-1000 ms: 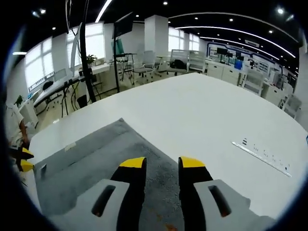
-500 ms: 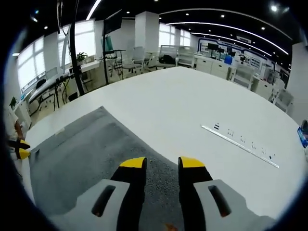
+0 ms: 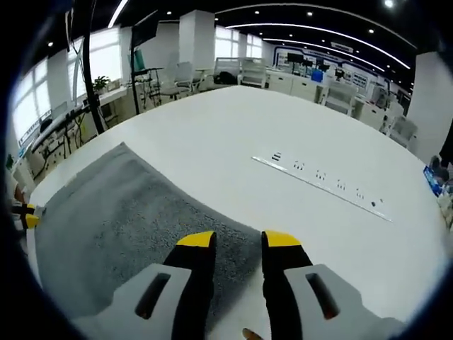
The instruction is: Fold the towel on the table until its edges align and the towel forms a compact rectangular stack.
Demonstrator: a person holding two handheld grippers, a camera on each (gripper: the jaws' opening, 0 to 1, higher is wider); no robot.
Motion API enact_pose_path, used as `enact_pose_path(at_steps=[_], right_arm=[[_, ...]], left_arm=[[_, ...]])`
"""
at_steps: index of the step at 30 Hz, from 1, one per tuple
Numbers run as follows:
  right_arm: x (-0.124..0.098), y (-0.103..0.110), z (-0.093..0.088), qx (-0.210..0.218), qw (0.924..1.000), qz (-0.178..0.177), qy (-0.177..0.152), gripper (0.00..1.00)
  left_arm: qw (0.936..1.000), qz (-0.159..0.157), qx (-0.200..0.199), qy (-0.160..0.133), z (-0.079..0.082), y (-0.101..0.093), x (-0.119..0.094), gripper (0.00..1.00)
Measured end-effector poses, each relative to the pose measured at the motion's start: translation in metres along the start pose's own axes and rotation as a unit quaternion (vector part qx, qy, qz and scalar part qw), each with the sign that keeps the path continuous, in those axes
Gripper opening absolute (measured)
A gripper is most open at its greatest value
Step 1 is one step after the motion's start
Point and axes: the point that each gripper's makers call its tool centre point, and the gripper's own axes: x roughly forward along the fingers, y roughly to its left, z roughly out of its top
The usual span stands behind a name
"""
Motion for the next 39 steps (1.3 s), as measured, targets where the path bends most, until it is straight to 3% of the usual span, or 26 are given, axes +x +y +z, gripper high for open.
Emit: enact_pose_path(at_steps=[7,10,12,17,20,28,33,34,36,39], right_arm=[[0.003,-0.009,-0.024,0.001,0.9996,-0.01,0.028,0.24],[0.003,0.0,-0.023,0.018,0.9995,0.018,0.019,0.16],[0.004,-0.003,-0.023,0.009,0.9996,0.013,0.022,0.15],[0.005,0.008,-0.022,-0.004,0.9985,0.052,0.016,0.05],[0.005,0.007,-0.022,-0.035,0.9973,0.064,0.006,0.04],[0.005,-0.003,-0.024,-0.017,0.998,0.061,0.01,0.03],[-0.005,-0.02,-0.033,-0.026,0.9981,0.055,0.015,0.03],[-0.009,-0.027,-0.036,-0.018,0.9985,0.05,0.014,0.03],[-0.016,-0.04,-0.043,0.001,0.9992,0.038,0.013,0.03],[-0.028,-0.058,-0.054,0.001,0.9996,0.025,0.014,0.03]], left_arm=[[0.9998,-0.009,0.014,-0.005,0.0,-0.002,0.002,0.2],[0.9995,-0.018,0.026,-0.007,0.0,-0.004,0.003,0.18],[0.9994,-0.022,0.027,-0.008,0.001,-0.006,0.003,0.15],[0.9993,-0.026,0.022,-0.015,0.001,-0.008,0.003,0.13],[0.9992,-0.031,0.024,-0.012,0.001,-0.013,0.004,0.1],[0.9988,-0.037,0.033,-0.003,0.0,-0.016,0.003,0.08],[0.9973,-0.056,0.048,0.003,-0.004,-0.035,0.003,0.07],[0.9967,-0.062,0.052,0.003,-0.006,-0.047,0.002,0.07],[0.996,-0.068,0.058,0.005,-0.008,-0.05,0.003,0.07],[0.9939,-0.086,0.069,-0.001,-0.011,-0.082,0.0,0.07]])
